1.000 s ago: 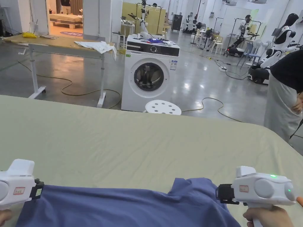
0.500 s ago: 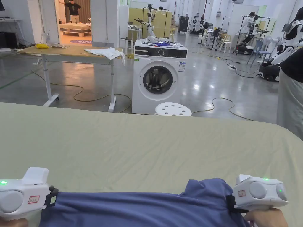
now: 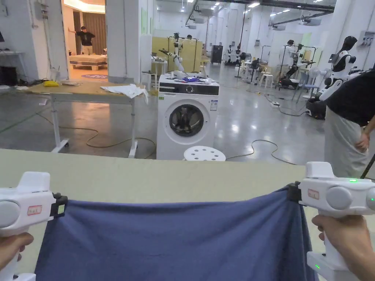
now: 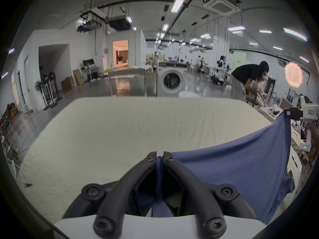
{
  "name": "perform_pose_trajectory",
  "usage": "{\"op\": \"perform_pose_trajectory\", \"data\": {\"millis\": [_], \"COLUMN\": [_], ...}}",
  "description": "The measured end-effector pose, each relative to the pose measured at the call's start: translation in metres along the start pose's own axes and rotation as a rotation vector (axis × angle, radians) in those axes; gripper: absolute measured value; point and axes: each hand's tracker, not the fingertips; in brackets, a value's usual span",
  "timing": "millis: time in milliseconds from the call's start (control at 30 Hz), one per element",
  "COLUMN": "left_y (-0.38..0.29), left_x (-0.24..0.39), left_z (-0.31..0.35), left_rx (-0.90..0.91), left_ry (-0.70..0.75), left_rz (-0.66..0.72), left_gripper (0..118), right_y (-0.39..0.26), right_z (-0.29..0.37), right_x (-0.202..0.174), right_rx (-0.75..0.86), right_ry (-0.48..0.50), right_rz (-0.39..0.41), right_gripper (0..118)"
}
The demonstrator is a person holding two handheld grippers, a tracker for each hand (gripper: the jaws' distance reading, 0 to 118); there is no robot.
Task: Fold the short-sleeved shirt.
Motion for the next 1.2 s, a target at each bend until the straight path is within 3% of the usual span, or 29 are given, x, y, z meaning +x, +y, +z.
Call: {"op": "perform_pose_trajectory", "data": {"millis": [300, 500, 800, 1200], "left_y": [0.085, 0.142, 0.201, 0.223], "left_x": [-0.006, -0.002, 0.002, 0.002], "left_z": [0.095, 0.13, 0.122, 0.094], "left_rx": [0.205, 0.293, 0.358, 0.382], "left_ry": [0.024, 0.036, 0.086, 0.133], "left_rz": [0.009, 0.001, -0.049, -0.075], "left_gripper": [0, 0, 0, 0], "right_y": [0.085, 0.143, 0.208, 0.261], "right_z": [0.12, 0.155, 0.136, 0.102], "right_x": [0.002, 0.005, 0.007, -0.002], "right_rx": [0.232, 0.316, 0.37, 0.414], "right_ry": [0.008, -0.018, -0.076, -0.09], "right_rz": [0.006, 0.012, 0.028, 0.073], "right_gripper": [2, 2, 2, 2]}}
